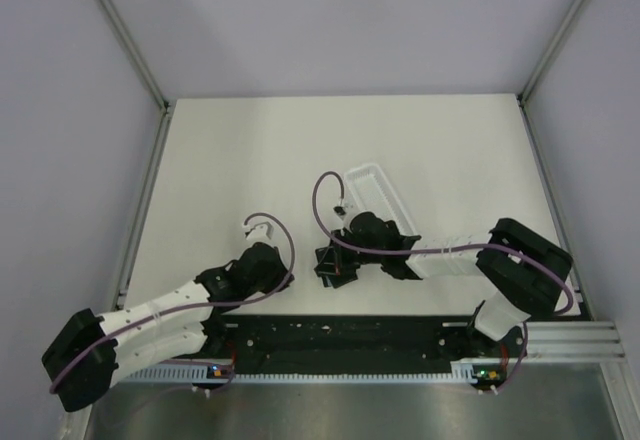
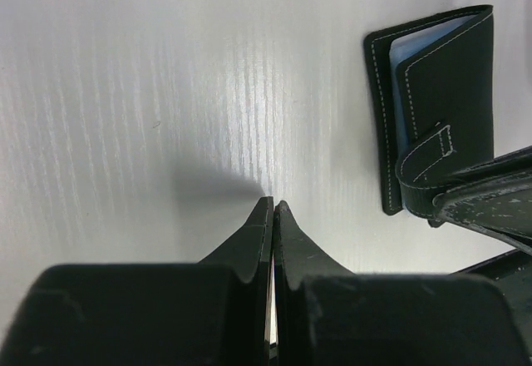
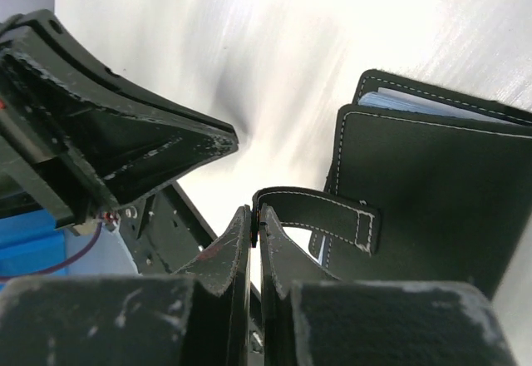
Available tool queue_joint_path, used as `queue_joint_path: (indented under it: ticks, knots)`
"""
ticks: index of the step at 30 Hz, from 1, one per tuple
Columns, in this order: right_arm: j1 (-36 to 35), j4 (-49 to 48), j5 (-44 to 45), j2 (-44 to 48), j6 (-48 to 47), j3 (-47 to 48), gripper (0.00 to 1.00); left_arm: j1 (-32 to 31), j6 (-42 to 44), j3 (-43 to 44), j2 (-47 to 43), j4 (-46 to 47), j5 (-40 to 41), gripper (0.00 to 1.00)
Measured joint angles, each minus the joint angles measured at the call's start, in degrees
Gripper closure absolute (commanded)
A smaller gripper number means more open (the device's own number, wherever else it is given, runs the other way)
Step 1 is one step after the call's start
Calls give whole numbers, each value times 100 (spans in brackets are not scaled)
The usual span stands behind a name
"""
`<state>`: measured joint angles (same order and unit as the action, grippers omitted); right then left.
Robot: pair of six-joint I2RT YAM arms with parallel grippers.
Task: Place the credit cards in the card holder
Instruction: Close the card holder at the center of the board.
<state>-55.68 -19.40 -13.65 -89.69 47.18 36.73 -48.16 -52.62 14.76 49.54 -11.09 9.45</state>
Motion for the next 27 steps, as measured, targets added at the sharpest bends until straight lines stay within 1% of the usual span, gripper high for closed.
queue_joint_path:
  ticks: [6, 9, 11, 13, 16, 18, 22, 27]
  knots:
    - [0, -98, -59, -243, 0, 0, 99, 0, 0, 4, -151, -160, 92, 100]
    - [0, -125, -79, -273, 0, 0, 90, 0, 0, 4, -155, -219, 96, 100]
    - [0, -136, -92, -273, -2, 0, 81, 0, 0, 4, -155, -251, 109, 100]
    - [0, -160, -105, -273, 4, 0, 74, 0, 0, 4, -153, -271, 129, 100]
    - [0, -160, -107, -273, -7, 2, 64, 0, 0, 15, -155, -284, 160, 100]
    - [0, -160, -116, -273, -9, 2, 59, 0, 2, 28, -157, -306, 188, 100]
    - [0, -138, -149, -238, -4, 2, 53, 0, 2, 48, -251, -396, 221, 100]
    - [0, 31, -190, 90, -22, 17, 51, 0, 4, 63, -446, -505, 302, 100]
